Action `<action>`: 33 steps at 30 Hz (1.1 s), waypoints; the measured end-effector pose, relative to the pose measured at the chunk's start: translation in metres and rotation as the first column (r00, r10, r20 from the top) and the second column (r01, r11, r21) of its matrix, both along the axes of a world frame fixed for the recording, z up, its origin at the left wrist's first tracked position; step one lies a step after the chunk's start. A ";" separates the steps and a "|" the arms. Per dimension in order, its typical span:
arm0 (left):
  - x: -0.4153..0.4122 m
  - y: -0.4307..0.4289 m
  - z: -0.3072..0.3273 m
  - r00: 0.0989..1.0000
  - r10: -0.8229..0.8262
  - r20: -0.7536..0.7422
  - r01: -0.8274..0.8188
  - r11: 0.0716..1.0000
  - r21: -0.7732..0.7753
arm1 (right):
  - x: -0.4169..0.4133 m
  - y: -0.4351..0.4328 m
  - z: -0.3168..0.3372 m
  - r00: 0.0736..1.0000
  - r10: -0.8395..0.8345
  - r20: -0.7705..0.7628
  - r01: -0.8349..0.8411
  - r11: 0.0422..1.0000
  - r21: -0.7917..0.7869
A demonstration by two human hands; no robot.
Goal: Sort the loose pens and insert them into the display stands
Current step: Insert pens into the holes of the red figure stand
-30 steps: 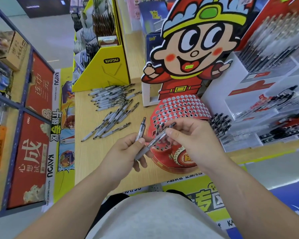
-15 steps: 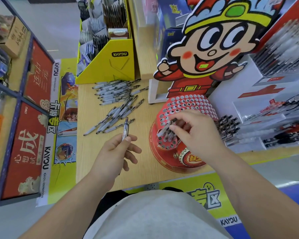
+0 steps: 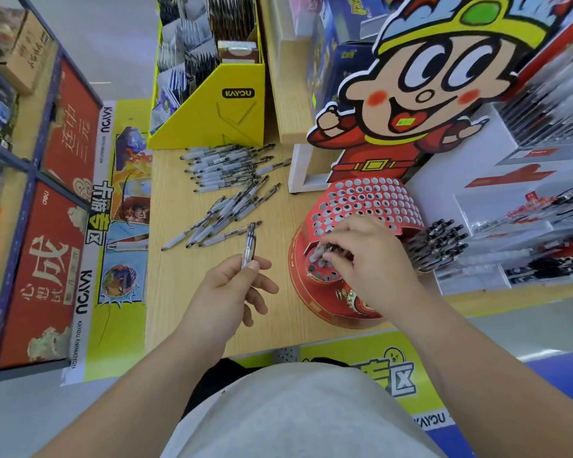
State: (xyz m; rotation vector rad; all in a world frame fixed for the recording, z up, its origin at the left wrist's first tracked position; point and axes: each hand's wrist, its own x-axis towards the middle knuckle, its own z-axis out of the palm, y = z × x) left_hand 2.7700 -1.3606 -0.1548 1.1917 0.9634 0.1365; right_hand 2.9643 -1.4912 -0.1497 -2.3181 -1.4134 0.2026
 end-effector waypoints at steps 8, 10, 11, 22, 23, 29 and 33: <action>-0.002 -0.003 0.002 0.998 -0.052 0.022 0.051 0.998 0.027 | -0.009 0.007 -0.009 0.987 -0.108 0.115 0.103 0.993 0.049; -0.002 -0.004 0.003 0.997 -0.072 0.034 0.071 0.997 0.040 | -0.008 0.007 -0.010 0.986 -0.093 0.139 0.092 0.996 0.014; -0.001 -0.005 0.005 0.996 -0.082 0.042 0.080 0.996 0.045 | -0.007 0.007 -0.010 0.985 -0.091 0.144 0.091 0.996 0.007; 0.010 -0.019 0.027 0.958 -0.272 0.096 0.263 0.960 0.097 | -0.014 -0.015 0.022 0.955 -0.147 -0.256 0.194 0.967 0.165; 0.013 -0.021 0.028 0.947 -0.304 0.103 0.294 0.951 0.095 | -0.015 -0.019 0.027 0.893 -0.098 -0.440 0.193 0.965 0.176; 0.039 -0.035 0.042 0.867 -0.478 0.145 0.462 0.877 0.131 | -0.008 -0.046 0.041 0.584 0.088 -0.807 0.192 0.951 0.243; 0.057 -0.042 0.047 0.832 -0.536 0.146 0.512 0.841 0.174 | -0.004 -0.061 0.045 0.517 0.131 -0.846 0.272 0.912 0.307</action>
